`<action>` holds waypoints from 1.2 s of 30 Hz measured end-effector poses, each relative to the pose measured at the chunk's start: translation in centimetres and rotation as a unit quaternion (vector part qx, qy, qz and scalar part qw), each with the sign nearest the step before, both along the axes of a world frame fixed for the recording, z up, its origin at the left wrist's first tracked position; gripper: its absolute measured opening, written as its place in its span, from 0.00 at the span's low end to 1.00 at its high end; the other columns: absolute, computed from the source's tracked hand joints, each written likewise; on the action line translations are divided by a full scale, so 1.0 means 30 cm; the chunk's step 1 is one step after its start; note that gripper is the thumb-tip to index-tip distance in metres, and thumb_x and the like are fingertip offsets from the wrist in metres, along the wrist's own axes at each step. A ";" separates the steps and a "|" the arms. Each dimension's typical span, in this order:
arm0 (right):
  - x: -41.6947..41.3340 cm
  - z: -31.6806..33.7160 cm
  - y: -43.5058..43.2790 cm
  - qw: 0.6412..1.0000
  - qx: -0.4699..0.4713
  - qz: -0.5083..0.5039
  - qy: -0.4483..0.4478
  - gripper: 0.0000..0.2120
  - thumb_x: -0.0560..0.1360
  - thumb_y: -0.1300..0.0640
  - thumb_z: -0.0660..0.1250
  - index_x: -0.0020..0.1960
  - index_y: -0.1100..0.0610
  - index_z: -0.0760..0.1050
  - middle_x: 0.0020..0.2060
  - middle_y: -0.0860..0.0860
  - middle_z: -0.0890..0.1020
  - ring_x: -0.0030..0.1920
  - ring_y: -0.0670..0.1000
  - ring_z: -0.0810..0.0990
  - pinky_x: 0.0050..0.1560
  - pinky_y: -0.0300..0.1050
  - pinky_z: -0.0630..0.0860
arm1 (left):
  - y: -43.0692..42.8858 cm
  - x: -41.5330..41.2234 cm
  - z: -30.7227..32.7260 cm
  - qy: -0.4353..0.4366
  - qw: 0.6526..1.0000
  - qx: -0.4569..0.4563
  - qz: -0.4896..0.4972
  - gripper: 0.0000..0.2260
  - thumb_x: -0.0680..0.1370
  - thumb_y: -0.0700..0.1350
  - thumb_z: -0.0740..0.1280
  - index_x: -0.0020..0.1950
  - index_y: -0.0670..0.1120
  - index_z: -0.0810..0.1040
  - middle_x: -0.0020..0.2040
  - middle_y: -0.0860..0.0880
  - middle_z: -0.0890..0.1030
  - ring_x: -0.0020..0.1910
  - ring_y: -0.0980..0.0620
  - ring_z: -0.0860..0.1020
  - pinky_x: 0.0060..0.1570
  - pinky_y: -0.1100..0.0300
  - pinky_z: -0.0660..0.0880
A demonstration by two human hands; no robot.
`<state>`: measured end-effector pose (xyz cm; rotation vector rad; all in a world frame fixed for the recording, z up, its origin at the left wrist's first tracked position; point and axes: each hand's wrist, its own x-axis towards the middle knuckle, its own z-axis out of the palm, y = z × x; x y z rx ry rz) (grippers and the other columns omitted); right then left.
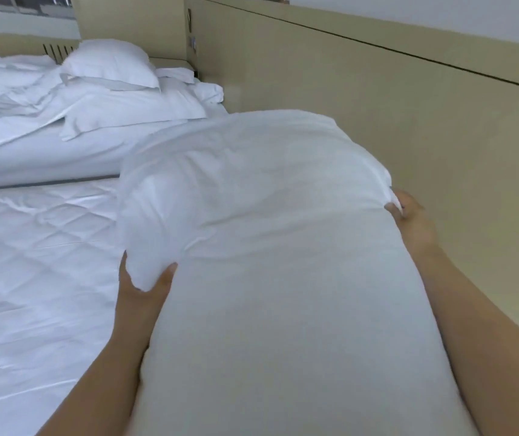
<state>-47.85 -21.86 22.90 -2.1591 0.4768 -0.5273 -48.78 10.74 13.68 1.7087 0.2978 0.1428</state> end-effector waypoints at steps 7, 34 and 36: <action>0.107 -0.316 -0.172 0.896 -0.172 0.086 0.400 0.35 0.76 0.36 0.53 0.76 0.48 0.43 0.76 0.50 0.47 0.75 0.54 0.47 0.73 0.61 0.47 | -0.457 0.073 -0.245 0.243 0.962 -0.035 -0.121 0.38 0.75 0.52 0.66 0.76 0.53 0.43 0.74 0.46 0.61 0.70 0.45 0.64 0.68 0.53 0.61; -0.019 -0.467 -0.117 0.908 -0.261 0.033 0.326 0.30 0.78 0.39 0.45 0.75 0.47 0.42 0.76 0.48 0.43 0.75 0.51 0.42 0.72 0.57 0.41 | -0.356 0.386 -0.186 0.049 0.994 0.078 -0.057 0.33 0.72 0.34 0.69 0.74 0.45 0.59 0.70 0.43 0.66 0.69 0.45 0.66 0.68 0.54 0.63; -0.022 -0.500 -0.082 0.900 -0.285 0.037 0.328 0.31 0.77 0.36 0.40 0.75 0.47 0.40 0.76 0.49 0.42 0.75 0.52 0.39 0.72 0.59 0.38 | -0.334 0.380 -0.228 0.128 0.982 0.111 -0.084 0.33 0.74 0.39 0.69 0.74 0.45 0.57 0.70 0.41 0.67 0.67 0.41 0.68 0.66 0.52 0.65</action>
